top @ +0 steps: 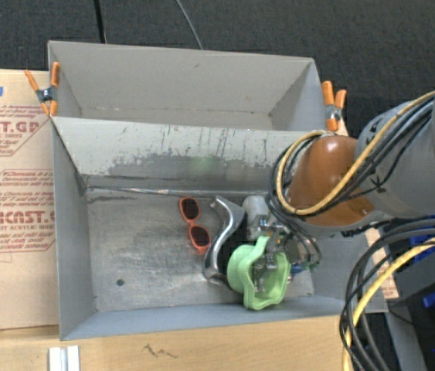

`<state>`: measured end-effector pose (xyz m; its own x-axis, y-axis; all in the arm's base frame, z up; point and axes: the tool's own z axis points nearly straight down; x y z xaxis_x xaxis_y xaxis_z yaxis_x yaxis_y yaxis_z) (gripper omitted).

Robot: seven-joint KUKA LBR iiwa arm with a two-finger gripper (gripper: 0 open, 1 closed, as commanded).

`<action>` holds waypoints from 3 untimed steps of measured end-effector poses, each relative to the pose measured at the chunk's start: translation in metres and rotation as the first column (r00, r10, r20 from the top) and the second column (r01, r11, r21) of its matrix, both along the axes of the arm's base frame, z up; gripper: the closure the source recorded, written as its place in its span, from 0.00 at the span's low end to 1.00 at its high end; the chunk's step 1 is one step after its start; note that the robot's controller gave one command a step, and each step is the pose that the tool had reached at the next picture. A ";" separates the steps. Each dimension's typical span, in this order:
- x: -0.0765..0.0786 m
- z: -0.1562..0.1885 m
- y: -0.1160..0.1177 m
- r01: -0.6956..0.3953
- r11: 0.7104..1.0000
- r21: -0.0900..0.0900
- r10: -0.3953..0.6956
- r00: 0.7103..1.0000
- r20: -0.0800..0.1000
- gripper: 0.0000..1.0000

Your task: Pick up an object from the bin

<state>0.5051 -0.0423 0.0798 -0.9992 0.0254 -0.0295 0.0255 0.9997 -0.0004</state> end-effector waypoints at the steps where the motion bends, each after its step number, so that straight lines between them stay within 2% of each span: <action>1: 0.000 -0.002 0.000 0.004 1.000 0.000 -0.004 1.000 0.003 0.00; 2: 0.000 0.000 0.000 0.000 1.000 0.000 0.000 1.000 -0.001 1.00; 3: 0.000 0.000 0.000 0.000 1.000 0.000 0.000 1.000 -0.001 1.00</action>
Offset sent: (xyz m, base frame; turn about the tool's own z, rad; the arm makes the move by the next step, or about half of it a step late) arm 0.0000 0.0000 0.0000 0.0000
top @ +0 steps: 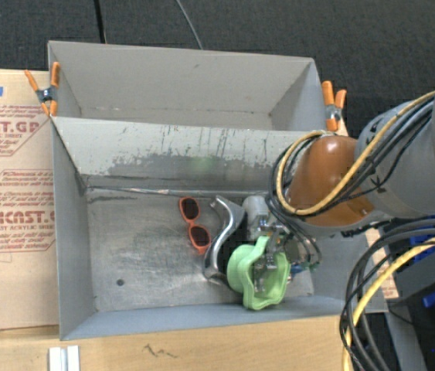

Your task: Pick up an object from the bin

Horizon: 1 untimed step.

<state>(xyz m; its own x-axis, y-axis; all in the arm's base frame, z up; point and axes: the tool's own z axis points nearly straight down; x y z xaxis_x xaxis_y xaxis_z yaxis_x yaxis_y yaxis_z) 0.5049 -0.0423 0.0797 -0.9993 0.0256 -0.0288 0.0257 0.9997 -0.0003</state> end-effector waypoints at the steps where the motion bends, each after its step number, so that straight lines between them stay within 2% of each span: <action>1: -0.002 0.021 -0.004 0.013 1.000 0.002 -0.013 1.000 -0.019 1.00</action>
Offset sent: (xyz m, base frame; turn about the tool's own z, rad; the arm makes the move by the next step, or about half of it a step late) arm -0.0001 -0.0137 0.0546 0.0371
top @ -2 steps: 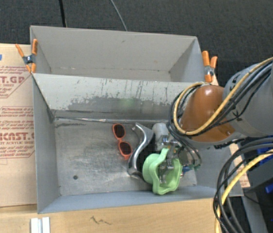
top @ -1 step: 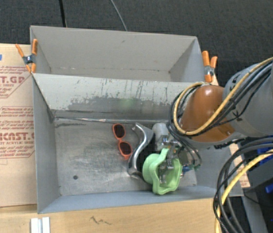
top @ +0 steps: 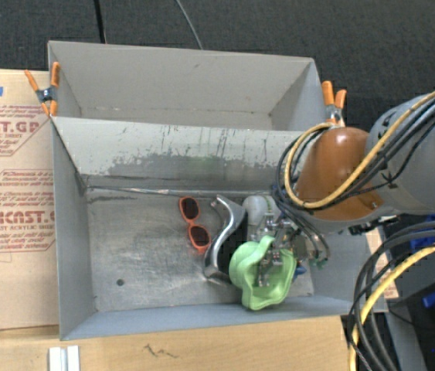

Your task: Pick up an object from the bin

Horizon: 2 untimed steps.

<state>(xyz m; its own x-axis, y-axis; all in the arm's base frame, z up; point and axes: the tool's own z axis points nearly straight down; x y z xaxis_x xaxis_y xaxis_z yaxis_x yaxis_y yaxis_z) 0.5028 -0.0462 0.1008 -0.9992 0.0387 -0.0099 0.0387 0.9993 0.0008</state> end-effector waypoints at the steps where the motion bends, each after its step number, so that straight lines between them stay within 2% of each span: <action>1: 0.001 0.030 -0.007 0.019 1.000 0.000 -0.019 1.000 -0.009 1.00; 2: -0.001 0.060 -0.014 0.017 1.000 0.000 -0.017 1.000 -0.012 1.00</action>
Offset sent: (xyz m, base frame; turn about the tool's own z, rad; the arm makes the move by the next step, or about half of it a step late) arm -0.0016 -0.0189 0.0753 0.0148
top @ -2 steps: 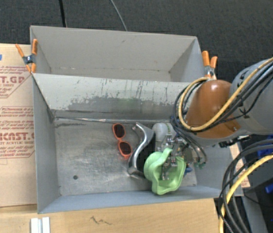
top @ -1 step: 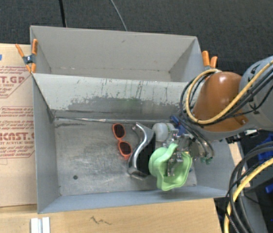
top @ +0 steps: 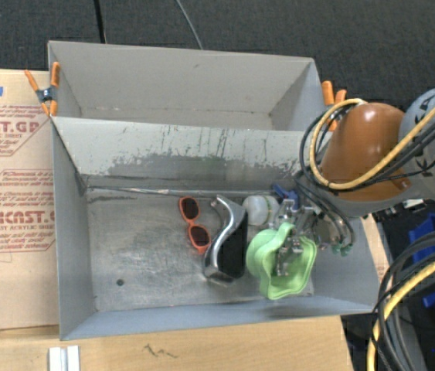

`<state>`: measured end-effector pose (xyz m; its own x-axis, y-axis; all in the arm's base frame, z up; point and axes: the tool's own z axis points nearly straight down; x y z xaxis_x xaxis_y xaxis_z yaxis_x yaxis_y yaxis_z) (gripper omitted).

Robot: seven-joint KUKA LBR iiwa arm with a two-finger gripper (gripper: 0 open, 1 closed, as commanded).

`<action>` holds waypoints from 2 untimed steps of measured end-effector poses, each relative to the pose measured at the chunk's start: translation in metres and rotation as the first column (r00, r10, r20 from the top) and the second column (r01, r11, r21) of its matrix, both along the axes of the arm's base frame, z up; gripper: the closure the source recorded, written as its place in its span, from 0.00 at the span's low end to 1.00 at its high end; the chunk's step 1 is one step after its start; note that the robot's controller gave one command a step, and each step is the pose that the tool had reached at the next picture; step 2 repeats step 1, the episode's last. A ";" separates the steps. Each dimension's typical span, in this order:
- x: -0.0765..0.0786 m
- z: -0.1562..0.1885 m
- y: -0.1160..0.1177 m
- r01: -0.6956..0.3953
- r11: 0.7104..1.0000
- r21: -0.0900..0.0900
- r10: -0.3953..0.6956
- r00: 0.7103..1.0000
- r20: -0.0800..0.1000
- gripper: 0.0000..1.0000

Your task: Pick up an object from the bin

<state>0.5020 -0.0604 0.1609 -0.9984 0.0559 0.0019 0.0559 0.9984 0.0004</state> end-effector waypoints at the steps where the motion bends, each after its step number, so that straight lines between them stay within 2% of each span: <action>1: -0.002 0.020 -0.004 -0.009 1.000 -0.001 0.009 1.000 0.001 1.00; 2: -0.002 0.020 -0.004 -0.009 1.000 -0.001 0.009 1.000 0.001 1.00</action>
Offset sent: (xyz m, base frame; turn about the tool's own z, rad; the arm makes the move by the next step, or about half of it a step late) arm -0.0023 -0.0042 0.0067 -0.0304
